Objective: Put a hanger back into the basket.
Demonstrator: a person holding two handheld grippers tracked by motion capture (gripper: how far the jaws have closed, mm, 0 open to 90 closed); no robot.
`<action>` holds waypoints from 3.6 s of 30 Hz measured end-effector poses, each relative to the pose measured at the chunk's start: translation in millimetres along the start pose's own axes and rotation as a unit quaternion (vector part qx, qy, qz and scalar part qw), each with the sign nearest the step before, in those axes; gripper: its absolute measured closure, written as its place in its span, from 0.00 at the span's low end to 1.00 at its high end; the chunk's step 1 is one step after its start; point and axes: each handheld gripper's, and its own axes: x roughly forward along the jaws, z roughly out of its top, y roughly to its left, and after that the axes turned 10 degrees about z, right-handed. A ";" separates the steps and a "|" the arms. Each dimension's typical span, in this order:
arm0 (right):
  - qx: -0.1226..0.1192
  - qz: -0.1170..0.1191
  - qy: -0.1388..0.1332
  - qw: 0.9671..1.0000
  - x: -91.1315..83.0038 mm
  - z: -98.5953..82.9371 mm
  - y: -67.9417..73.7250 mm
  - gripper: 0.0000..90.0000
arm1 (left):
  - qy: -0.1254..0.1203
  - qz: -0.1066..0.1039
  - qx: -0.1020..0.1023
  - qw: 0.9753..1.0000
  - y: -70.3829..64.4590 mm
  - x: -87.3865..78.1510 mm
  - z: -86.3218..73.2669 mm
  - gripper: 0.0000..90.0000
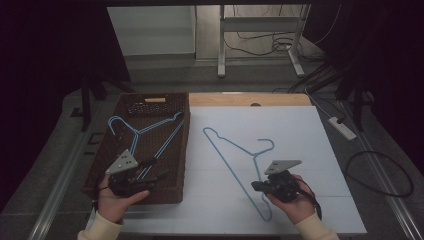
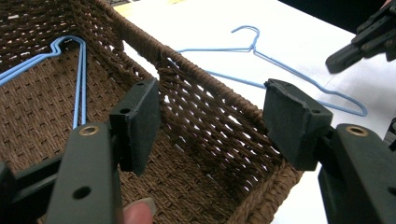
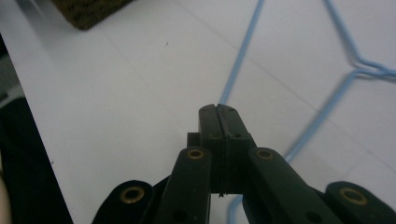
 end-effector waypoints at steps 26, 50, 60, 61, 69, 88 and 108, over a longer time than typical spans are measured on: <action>0.045 -0.065 0.113 0.990 -3.3 -49.6 9.0 1.00 | 0.009 -0.004 0.002 1.000 -0.9 2.2 -1.5 0.41; 0.129 -0.195 0.086 0.968 -57.2 -63.8 -90.0 1.00 | 0.014 -0.007 0.003 1.000 -2.8 5.3 -1.0 0.41; 0.069 -0.094 0.016 0.993 -15.1 5.2 -60.2 1.00 | 0.011 -0.008 0.005 1.000 -2.8 4.4 -0.4 0.41; 0.067 -0.083 0.014 0.994 -7.0 13.1 -59.3 1.00 | 0.011 -0.008 0.004 1.000 -2.7 4.4 -0.4 0.41; 0.060 -0.040 0.017 0.997 59.6 58.5 -71.7 1.00 | 0.011 -0.007 0.003 1.000 -0.9 3.0 -0.8 0.41; 0.078 0.008 0.043 0.996 89.2 60.5 -80.8 1.00 | 0.009 -0.004 0.003 1.000 0.7 0.8 -0.8 0.41; 0.028 0.100 0.094 0.990 61.7 9.1 -12.0 1.00 | 0.008 -0.003 0.002 1.000 0.6 -0.8 -0.4 0.41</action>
